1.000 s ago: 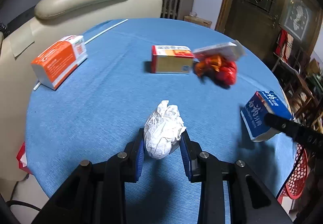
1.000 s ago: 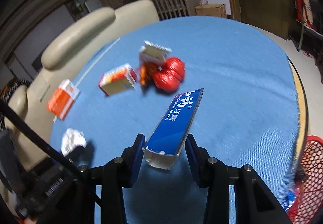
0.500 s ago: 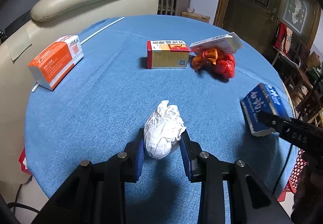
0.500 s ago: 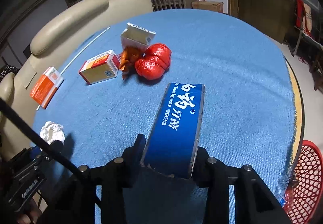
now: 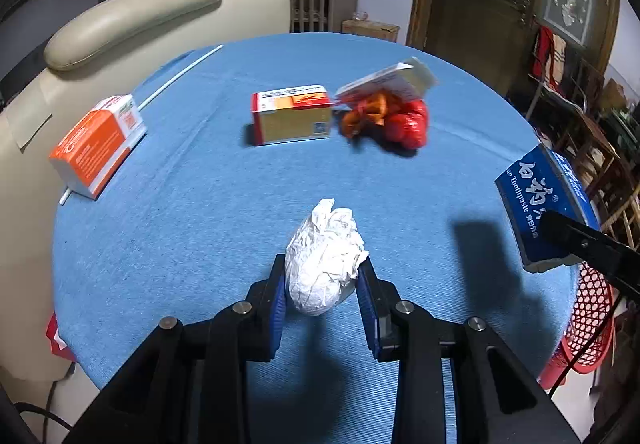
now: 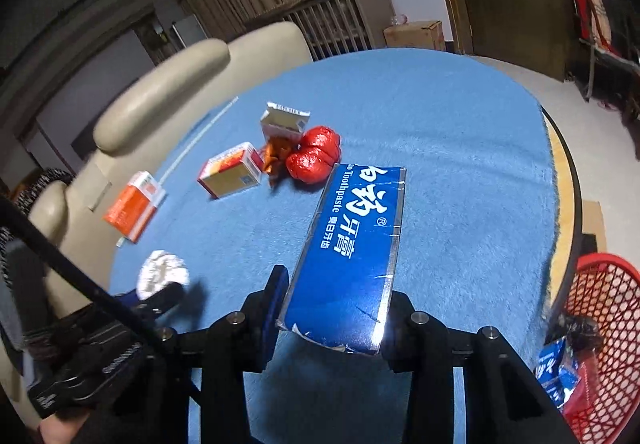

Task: Collect trash
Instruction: 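Carry the toothpaste box and the tissue over the red basket with both grippers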

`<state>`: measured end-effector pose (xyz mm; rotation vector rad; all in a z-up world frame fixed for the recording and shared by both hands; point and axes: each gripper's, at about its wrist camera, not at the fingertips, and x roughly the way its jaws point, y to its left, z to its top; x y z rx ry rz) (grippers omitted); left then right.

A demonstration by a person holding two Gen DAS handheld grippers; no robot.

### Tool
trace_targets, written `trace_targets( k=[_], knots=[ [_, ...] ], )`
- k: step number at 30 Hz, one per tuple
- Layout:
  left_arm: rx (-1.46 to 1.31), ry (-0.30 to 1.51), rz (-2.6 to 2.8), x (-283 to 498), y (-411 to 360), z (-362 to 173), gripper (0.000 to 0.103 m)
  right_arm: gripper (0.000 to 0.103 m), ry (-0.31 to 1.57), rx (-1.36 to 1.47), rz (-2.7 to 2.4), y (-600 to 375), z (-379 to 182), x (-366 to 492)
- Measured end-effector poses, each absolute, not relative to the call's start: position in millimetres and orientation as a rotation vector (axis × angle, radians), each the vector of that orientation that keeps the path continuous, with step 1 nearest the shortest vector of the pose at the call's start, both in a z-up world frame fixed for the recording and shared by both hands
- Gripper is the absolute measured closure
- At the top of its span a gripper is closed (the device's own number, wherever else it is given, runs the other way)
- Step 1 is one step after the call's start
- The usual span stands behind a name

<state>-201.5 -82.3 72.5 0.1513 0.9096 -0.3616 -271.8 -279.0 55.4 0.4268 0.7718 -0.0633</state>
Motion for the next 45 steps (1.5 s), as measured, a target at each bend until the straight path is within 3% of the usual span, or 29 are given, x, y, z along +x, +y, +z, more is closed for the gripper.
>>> trace_targets(
  k=[21, 34, 45],
  knots=[
    [0.288, 0.859, -0.514, -232, -167, 94, 0.069, 0.060, 0.638, 0.566, -0.175, -350, 70, -357],
    [0.356, 0.836, -0.637, -257, -220, 96, 0.069, 0.060, 0.662, 0.655, -0.414, -438, 43, -432],
    [0.409, 0.821, -0.705, -278, -257, 99, 0.069, 0.060, 0.667, 0.672, -0.487, -458, 24, -463]
  ],
)
